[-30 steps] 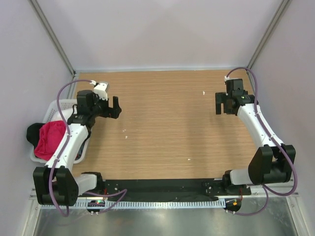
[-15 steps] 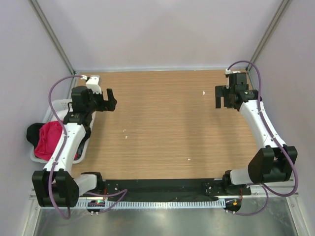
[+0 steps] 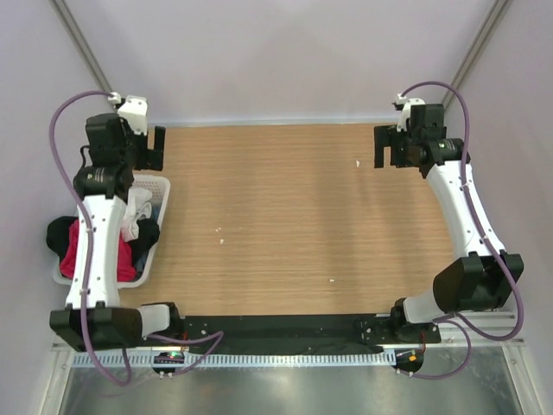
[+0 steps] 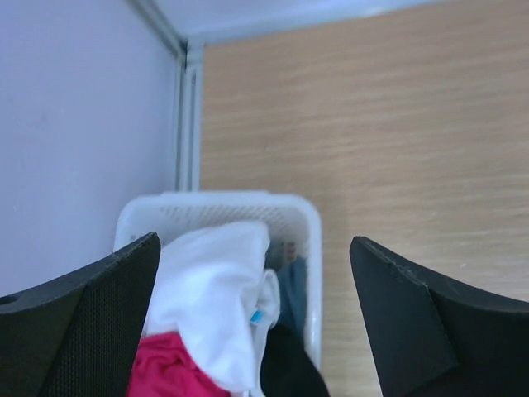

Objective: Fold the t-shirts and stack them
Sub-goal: Grab the tshirt from the pile

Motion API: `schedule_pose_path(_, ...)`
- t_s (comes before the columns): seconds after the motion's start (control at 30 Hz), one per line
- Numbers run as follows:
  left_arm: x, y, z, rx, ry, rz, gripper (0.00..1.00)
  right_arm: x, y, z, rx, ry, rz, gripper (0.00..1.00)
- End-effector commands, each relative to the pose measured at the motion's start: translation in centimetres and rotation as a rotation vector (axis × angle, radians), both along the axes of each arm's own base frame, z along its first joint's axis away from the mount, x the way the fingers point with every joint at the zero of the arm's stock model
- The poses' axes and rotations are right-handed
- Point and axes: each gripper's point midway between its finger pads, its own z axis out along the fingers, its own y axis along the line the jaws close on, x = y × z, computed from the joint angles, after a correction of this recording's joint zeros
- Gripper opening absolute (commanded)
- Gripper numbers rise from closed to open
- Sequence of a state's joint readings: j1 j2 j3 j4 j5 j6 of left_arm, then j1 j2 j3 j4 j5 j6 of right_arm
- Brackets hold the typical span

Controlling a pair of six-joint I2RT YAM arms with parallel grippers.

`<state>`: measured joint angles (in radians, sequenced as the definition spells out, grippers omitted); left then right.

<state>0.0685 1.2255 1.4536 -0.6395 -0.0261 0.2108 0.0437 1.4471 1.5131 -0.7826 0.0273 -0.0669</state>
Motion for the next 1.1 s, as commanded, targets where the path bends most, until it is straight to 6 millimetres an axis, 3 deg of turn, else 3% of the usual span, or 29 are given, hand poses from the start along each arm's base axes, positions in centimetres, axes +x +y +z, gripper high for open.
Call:
schedule_pose_path(0.0,-2.7,4.2,-7.1,0.108,0.355,0.115,0.95,-0.1,1.4,-0.8,0.065,0.02,0.043,1.0)
schedule_pose_path(0.13,-3.9,4.6,-10.4,0.069,0.508,0.134,0.86,-0.3,1.6,-2.0,0.076,0.048,0.05,1.0)
schedule_pose_path(0.2,-4.1,4.6,-11.1,0.068,0.544,0.127,0.75,-0.2,1.8,-2.5,0.084,0.059,0.054,1.0)
schedule_pose_path(0.43,-4.7,5.5,-13.5,0.096,0.668,0.15,0.59,0.6,2.1,-3.6,0.103,0.088,0.059,1.0)
schedule_pose_path(0.7,-5.5,7.5,-15.0,0.166,0.719,0.202,0.57,0.6,2.4,-4.2,0.114,0.103,0.071,1.0)
schedule_pose_path(0.77,-5.6,7.8,-15.6,0.174,0.742,0.209,0.46,0.6,2.4,-4.2,0.113,0.102,0.07,1.0)
schedule_pose_path(1.0,-5.8,7.9,-16.8,0.14,0.793,0.198,0.33,0.1,2.3,-4.2,0.107,0.1,0.073,1.0)
schedule_pose_path(1.07,-5.6,7.7,-16.9,0.127,0.797,0.192,0.2,0.0,2.2,-4.2,0.104,0.1,0.071,1.0)
